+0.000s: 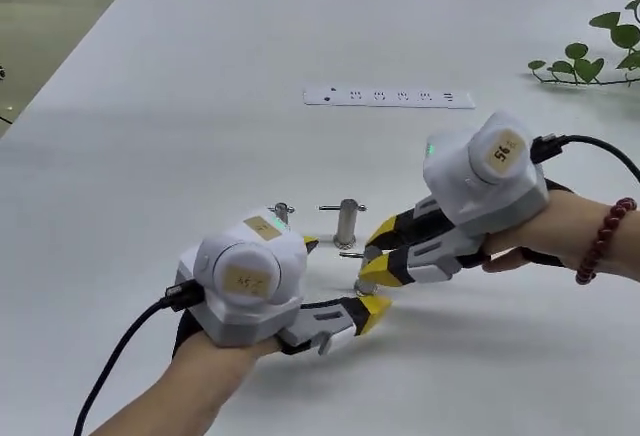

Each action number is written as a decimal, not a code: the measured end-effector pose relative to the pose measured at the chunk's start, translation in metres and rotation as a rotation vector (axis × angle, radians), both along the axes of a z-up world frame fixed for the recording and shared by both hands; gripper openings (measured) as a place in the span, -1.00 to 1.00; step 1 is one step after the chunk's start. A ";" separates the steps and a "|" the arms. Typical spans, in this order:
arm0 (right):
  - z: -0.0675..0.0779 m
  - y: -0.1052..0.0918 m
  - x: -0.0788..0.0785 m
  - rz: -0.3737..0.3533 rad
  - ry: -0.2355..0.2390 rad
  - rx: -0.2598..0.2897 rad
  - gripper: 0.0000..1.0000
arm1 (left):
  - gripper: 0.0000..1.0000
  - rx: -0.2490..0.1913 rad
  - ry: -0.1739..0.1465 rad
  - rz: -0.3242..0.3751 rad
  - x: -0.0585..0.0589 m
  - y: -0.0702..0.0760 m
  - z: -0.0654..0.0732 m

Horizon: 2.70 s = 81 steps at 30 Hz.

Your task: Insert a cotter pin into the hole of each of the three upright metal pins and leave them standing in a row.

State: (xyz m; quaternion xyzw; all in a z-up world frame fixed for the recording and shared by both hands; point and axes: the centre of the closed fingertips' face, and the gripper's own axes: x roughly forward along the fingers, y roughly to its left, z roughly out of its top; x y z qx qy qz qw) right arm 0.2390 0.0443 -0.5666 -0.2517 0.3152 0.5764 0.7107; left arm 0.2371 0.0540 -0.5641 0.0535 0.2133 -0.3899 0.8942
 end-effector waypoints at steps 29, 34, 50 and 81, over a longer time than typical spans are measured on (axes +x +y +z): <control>-0.005 0.003 -0.002 0.032 0.007 0.001 -0.83 | 0.67 -0.057 -0.023 0.031 -0.003 0.017 0.028; -0.005 0.003 -0.003 0.048 0.009 -0.004 -0.83 | 0.76 -0.048 -0.028 0.043 -0.002 0.023 0.031; -0.002 -0.004 -0.004 0.078 0.011 -0.015 -0.84 | 0.97 -0.033 -0.052 0.080 0.001 0.038 0.036; 0.009 -0.034 0.039 0.069 -0.030 -0.073 -0.84 | 0.96 -0.006 -0.070 0.137 0.006 0.063 0.041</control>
